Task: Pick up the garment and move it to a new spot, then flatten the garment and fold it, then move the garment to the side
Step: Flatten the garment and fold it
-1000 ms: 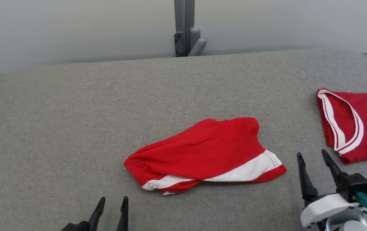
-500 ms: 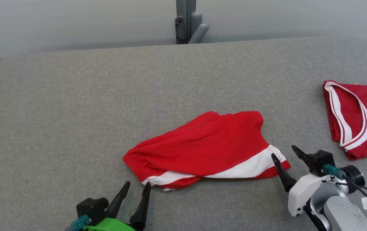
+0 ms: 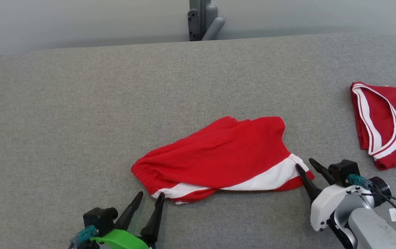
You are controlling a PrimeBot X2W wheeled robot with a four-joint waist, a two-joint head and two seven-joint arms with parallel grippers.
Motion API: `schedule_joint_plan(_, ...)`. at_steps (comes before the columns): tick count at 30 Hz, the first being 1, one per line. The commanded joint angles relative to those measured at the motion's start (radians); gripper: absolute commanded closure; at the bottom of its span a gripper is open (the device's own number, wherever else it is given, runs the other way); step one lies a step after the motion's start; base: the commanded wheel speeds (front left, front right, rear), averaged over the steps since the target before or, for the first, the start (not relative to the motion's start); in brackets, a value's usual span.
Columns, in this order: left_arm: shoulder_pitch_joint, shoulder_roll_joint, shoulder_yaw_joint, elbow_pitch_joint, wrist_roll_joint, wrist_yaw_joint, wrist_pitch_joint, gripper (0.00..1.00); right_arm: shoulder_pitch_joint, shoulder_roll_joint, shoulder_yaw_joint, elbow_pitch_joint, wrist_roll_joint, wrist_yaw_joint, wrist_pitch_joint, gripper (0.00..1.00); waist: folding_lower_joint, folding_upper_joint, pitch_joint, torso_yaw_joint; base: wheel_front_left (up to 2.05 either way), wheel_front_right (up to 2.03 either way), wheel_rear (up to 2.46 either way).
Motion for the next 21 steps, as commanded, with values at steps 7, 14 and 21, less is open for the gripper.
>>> schedule_joint_plan(7, -0.034, 0.016, -0.016, 0.017, -0.014, -0.002, -0.016, 0.00, -0.028, -0.010, 0.021, 0.037, 0.025, -0.001, -0.021, 0.32, 0.0000, 0.0000, 0.008, 0.004, 0.00, 0.00, 0.00)
schedule_joint_plan(14, -0.043, 0.022, -0.026, 0.024, -0.017, -0.002, -0.021, 0.00, -0.044, -0.009, 0.041, 0.056, 0.039, -0.001, -0.029, 0.55, 0.0000, 0.0000, 0.015, 0.010, 0.00, 0.00, 0.00)
schedule_joint_plan(21, -0.044, 0.026, -0.030, 0.029, -0.028, -0.002, -0.022, 0.00, -0.050, -0.010, 0.058, 0.072, 0.058, -0.001, -0.035, 0.70, 0.0000, 0.0000, 0.013, 0.011, 0.00, 0.00, 0.00)
